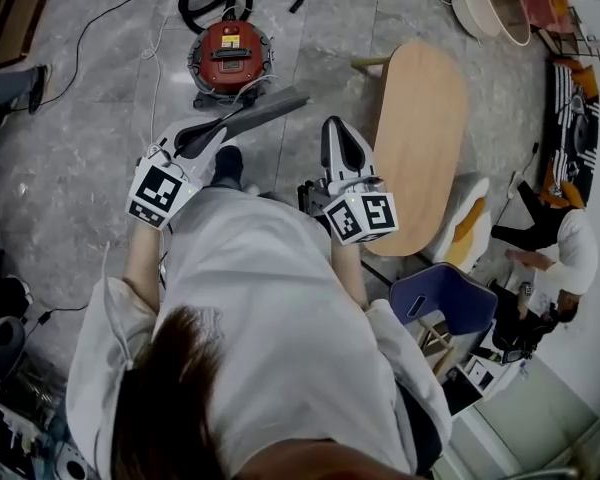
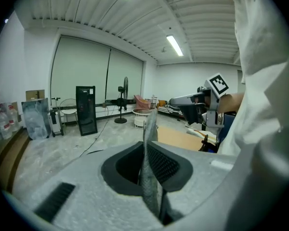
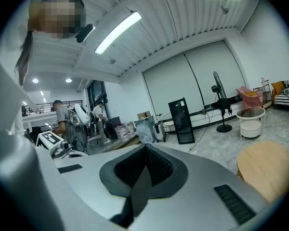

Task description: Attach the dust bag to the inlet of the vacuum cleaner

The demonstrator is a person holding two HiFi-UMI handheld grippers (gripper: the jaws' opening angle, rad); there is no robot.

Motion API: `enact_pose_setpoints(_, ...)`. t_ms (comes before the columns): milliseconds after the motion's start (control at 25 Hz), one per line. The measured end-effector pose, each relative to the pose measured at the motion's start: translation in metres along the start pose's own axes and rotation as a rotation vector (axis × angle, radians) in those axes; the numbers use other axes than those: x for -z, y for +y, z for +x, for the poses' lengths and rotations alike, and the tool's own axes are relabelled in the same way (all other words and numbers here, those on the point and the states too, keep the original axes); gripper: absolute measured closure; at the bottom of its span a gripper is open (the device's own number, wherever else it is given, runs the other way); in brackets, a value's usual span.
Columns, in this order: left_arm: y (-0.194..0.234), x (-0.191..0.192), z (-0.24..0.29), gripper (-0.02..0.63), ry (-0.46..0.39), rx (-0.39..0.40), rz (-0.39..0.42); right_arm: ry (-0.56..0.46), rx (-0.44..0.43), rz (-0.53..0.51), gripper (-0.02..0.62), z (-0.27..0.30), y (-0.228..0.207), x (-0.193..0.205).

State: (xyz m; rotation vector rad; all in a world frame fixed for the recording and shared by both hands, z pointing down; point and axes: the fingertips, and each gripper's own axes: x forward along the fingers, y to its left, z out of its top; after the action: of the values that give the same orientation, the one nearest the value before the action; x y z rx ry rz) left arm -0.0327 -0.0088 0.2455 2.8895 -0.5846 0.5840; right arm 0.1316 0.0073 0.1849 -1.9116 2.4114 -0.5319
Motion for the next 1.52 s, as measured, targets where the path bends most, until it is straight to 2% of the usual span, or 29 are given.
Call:
enact_pose_setpoints(160, 0.024, 0.005, 0.013, 0.568, 0.005, 0.055, -0.017, 0.013, 0.041, 0.002, 0.592, 0.026, -0.011, 0.001)
enact_pose_setpoints(360, 0.030, 0.011, 0.018, 0.568, 0.017, 0.088, -0.025, 0.018, 0.034, -0.015, 0.592, 0.041, -0.009, 0.000)
enact_pose_setpoints(520, 0.023, 0.013, 0.020, 0.568, 0.034, 0.097, -0.028, 0.042, -0.011, -0.077, 0.592, 0.047, -0.003, 0.001)
enact_pose_setpoints(760, 0.019, 0.010, 0.024, 0.568, 0.052, 0.082, -0.024, 0.066, -0.124, -0.161, 0.592, 0.061, 0.010, -0.001)
enact_pose_setpoints(880, 0.017, 0.007, 0.028, 0.568, 0.062, 0.074, -0.019, 0.077, -0.225, -0.233, 0.592, 0.067, 0.020, -0.003)
enact_pose_setpoints(1000, 0.010, 0.002, 0.036, 0.568, 0.081, 0.086, -0.011, 0.142, -0.426, -0.410, 0.590, 0.068, 0.043, 0.006)
enact_pose_setpoints(1080, 0.003, 0.000, 0.042, 0.568, 0.104, 0.102, 0.004, 0.233, -0.542, -0.500, 0.498, 0.067, 0.053, 0.022)
enact_pose_setpoints(1200, -0.007, 0.008, 0.051, 0.568, 0.149, 0.129, 0.024, 0.348, -0.678, -0.586, 0.449, 0.068, 0.061, 0.046)
enact_pose_setpoints(1360, -0.019, 0.019, 0.059, 0.568, 0.190, 0.171, 0.063, 0.527, -0.788, -0.765, 0.416, 0.062, 0.058, 0.082)
enact_pose_setpoints(1520, -0.026, 0.032, 0.067, 0.568, 0.240, 0.202, 0.115, 0.622, -0.849, -0.884, 0.438, 0.058, 0.053, 0.108)
